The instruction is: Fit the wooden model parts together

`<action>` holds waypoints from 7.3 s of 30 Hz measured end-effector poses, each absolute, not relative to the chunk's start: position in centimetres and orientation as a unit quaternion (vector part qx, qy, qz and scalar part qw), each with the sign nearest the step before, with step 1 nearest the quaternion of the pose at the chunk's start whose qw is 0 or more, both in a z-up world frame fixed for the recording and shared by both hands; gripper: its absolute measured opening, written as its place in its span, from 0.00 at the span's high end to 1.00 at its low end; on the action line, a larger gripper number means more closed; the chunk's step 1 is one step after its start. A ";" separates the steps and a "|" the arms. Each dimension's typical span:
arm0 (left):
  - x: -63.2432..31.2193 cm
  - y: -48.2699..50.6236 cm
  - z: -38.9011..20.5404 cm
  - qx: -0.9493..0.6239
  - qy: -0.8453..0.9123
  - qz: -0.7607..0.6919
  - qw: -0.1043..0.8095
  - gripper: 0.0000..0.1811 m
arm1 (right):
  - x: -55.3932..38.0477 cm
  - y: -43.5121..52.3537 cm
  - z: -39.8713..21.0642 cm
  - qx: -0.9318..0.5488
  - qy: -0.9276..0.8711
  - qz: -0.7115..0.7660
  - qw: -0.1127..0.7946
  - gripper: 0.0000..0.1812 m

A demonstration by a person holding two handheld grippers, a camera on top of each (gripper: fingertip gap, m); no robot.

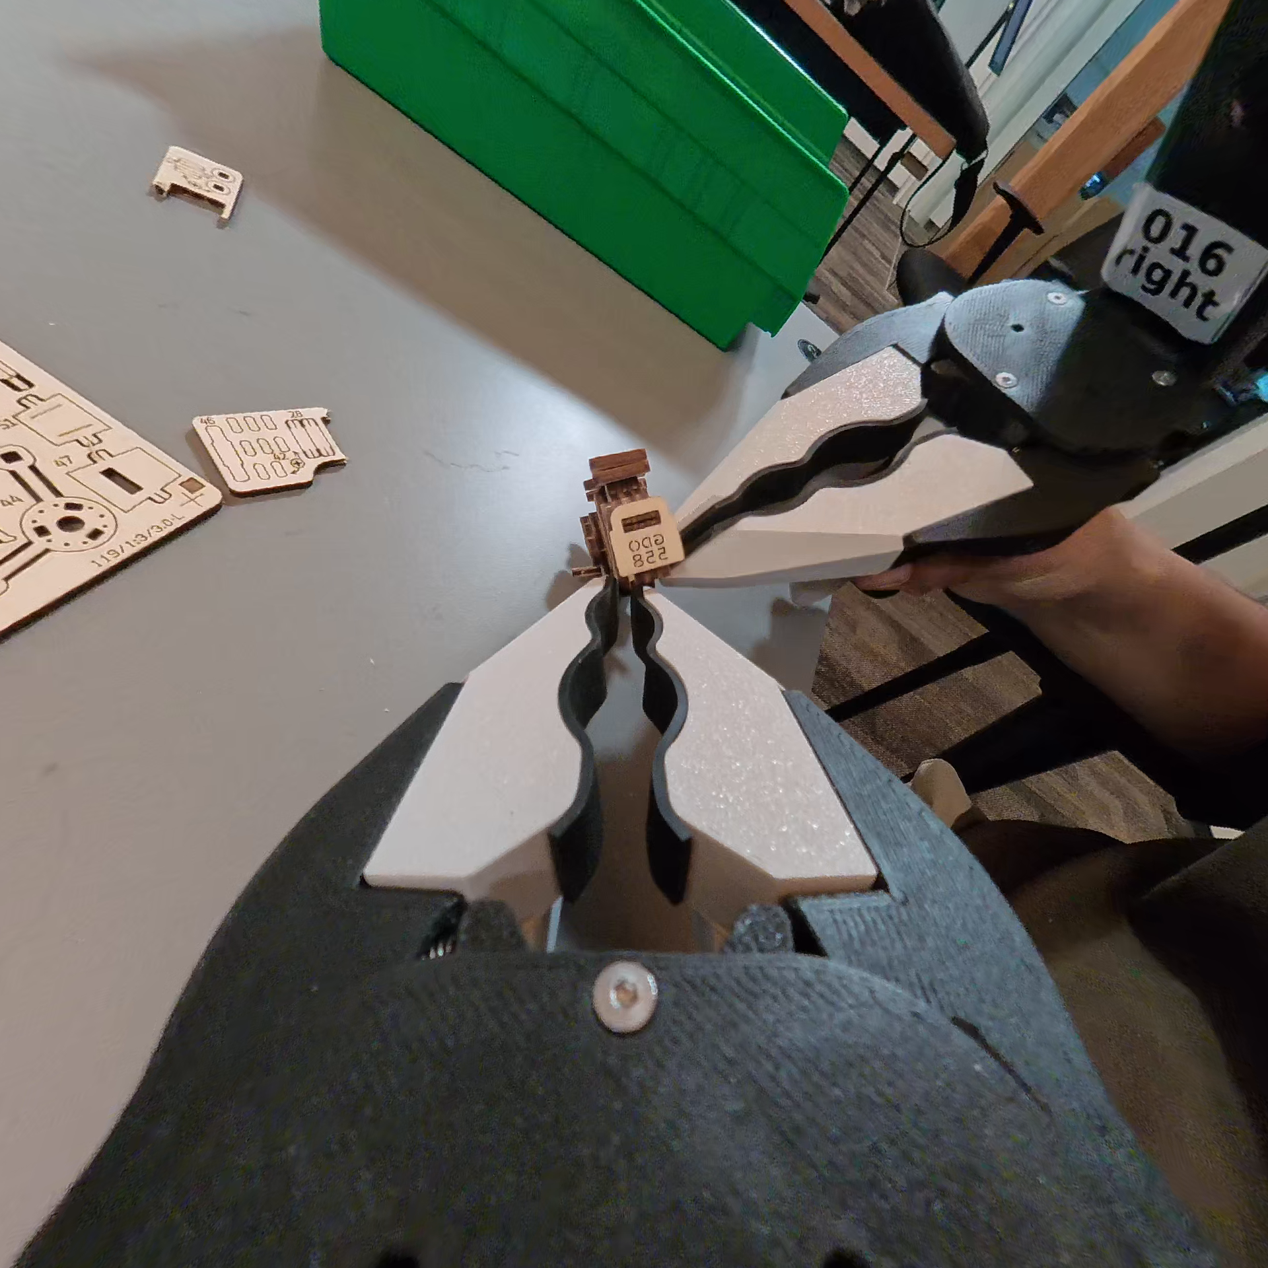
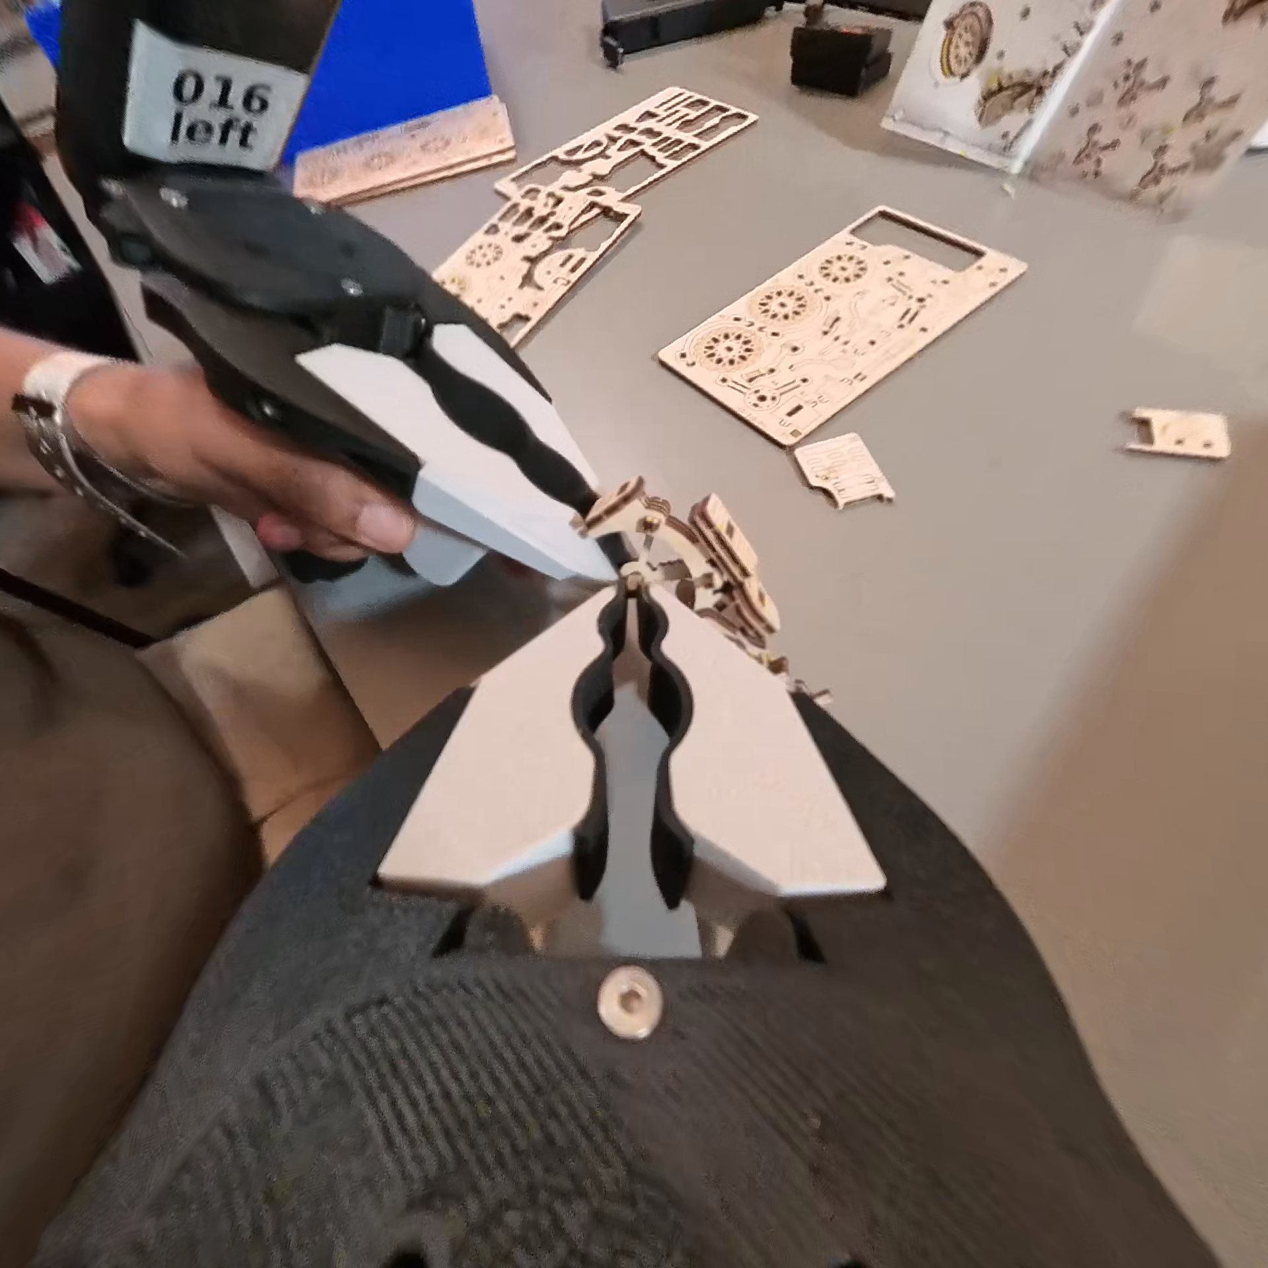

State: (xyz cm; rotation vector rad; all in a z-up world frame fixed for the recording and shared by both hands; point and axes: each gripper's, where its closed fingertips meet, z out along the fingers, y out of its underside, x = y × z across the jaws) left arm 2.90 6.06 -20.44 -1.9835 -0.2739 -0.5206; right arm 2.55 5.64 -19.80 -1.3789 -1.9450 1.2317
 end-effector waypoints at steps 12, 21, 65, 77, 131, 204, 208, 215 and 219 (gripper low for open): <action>2.7 6.0 -20.3 -0.827 -0.103 -0.196 0.516 0.98 | 2.4 5.7 -19.9 -0.488 -0.713 0.432 0.258 1.00; 2.2 5.9 -20.4 -0.829 -0.107 -0.188 0.516 1.00 | 2.3 5.8 -20.2 -0.480 -0.724 0.414 0.272 1.00; 2.1 5.7 -21.3 -0.822 -0.154 -0.246 0.489 1.00 | 2.2 5.8 -20.9 -0.471 -0.731 0.413 0.271 1.00; 2.1 5.8 -21.3 -0.814 -0.166 -0.273 0.484 1.00 | 2.2 5.7 -20.9 -0.467 -0.735 0.406 0.276 1.00; -1.4 0.2 -21.0 -0.785 -0.261 -0.197 0.526 0.87 | 0.3 5.2 -18.1 -0.434 -0.698 0.510 0.253 1.00; -2.5 -0.8 -17.8 -0.706 -0.266 -0.213 0.621 0.80 | 0.1 2.9 -17.7 -0.401 -0.705 0.543 0.219 0.99; -3.1 -1.5 -16.9 -0.698 -0.263 -0.189 0.638 1.00 | 0.2 2.9 -17.7 -0.402 -0.704 0.543 0.219 1.00; -3.7 -1.8 -17.3 -0.708 -0.269 -0.168 0.631 1.00 | 0.1 3.0 -17.7 -0.404 -0.702 0.545 0.217 0.99; -3.5 -1.9 -17.2 -0.714 -0.259 -0.154 0.632 1.00 | 0.0 3.2 -17.7 -0.407 -0.700 0.545 0.217 0.99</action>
